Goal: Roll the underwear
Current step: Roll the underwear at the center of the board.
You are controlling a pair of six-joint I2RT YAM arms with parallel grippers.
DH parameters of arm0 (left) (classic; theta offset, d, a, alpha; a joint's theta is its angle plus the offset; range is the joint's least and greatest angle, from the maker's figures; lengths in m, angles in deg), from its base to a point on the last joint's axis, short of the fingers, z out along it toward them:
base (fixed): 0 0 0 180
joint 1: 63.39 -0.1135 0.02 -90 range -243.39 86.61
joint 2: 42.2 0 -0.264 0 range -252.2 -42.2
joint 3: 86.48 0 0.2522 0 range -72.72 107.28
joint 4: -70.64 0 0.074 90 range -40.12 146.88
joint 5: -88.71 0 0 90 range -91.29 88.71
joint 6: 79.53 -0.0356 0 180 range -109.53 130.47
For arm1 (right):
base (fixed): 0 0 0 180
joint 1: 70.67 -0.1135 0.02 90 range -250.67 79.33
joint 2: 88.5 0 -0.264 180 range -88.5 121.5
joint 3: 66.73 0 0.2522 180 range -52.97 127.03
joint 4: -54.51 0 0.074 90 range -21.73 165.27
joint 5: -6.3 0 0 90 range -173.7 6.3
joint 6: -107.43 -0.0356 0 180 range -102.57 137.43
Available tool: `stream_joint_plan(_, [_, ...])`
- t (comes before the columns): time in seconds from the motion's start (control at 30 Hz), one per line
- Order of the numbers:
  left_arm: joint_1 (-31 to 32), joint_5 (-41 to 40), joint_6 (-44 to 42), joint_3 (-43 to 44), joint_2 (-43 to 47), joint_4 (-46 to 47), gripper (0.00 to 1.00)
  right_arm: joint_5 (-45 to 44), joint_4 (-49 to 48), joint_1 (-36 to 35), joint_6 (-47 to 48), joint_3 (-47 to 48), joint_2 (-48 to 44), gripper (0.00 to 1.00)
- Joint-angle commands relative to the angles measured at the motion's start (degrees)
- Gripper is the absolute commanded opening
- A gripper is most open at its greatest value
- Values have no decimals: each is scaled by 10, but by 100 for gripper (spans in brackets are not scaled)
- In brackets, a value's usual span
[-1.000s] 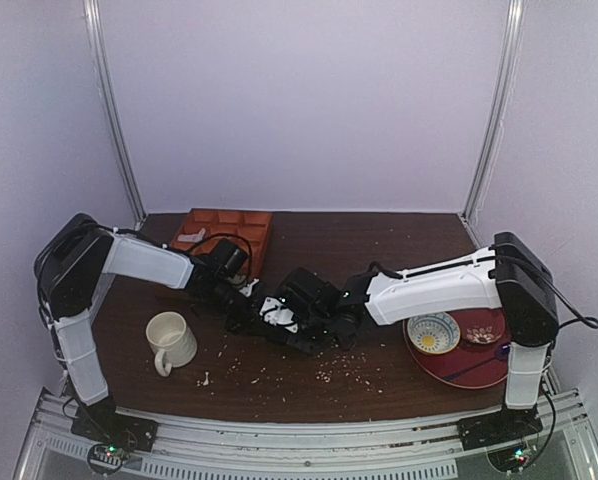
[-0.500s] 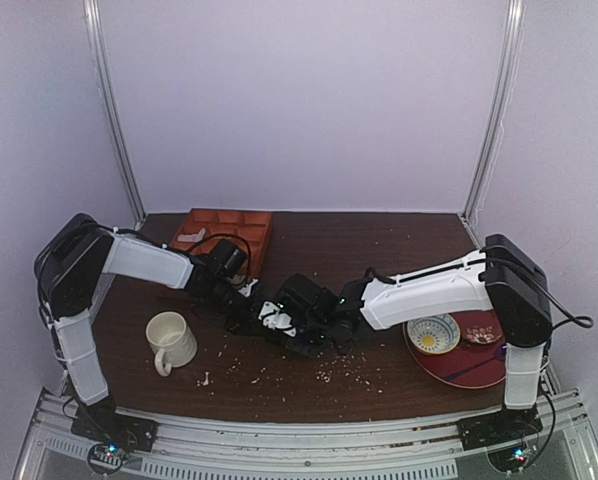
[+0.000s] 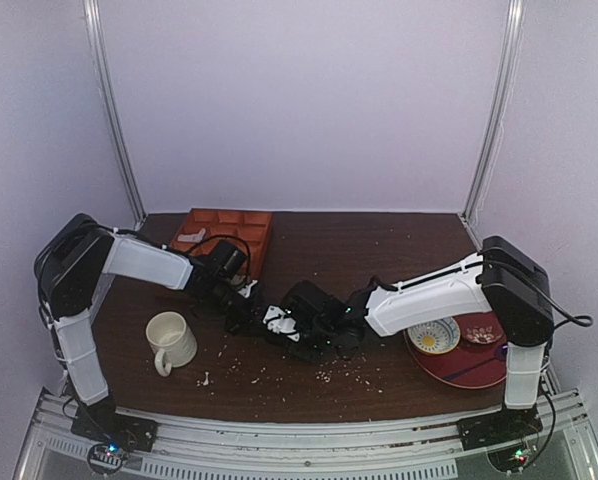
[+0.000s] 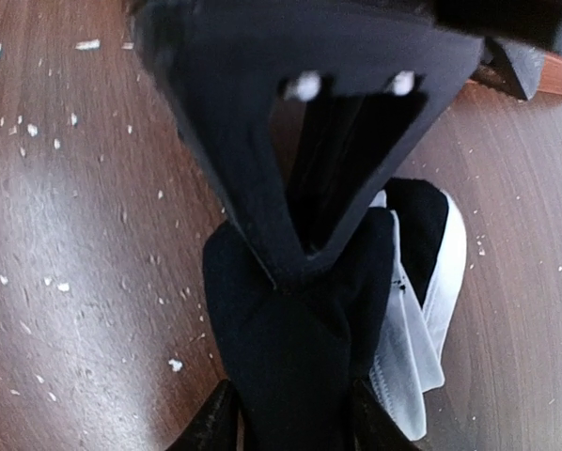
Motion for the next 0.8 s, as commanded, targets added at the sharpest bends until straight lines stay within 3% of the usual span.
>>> stream_joint_plan(0.0, [7,24,10,-8,-4,11,0,28,-5,9,1,-36,-6,36])
stream_joint_plan(0.13, [7,24,10,-8,-3,7,0,25,-8,10,3,-38,5,34])
stream_joint_plan(0.37, [7,23,8,-7,-4,3,0,16,-18,11,2,-38,8,2])
stream_joint_plan(0.5, [6,24,9,-6,0,0,0,36,-11,13,-1,-38,-4,0])
stream_joint_plan(0.53, [6,22,9,-5,5,-1,3,46,-9,14,-2,-36,-6,0])
stream_joint_plan(0.6, [2,20,10,-6,17,-5,26,73,3,22,-12,-32,-13,0])
stream_joint_plan(0.63, [-3,19,10,-5,25,-9,32,89,9,28,-19,-29,-16,0])
stream_joint_plan(0.77, [-23,7,-6,7,63,-43,41,169,35,53,-38,-13,-28,0])
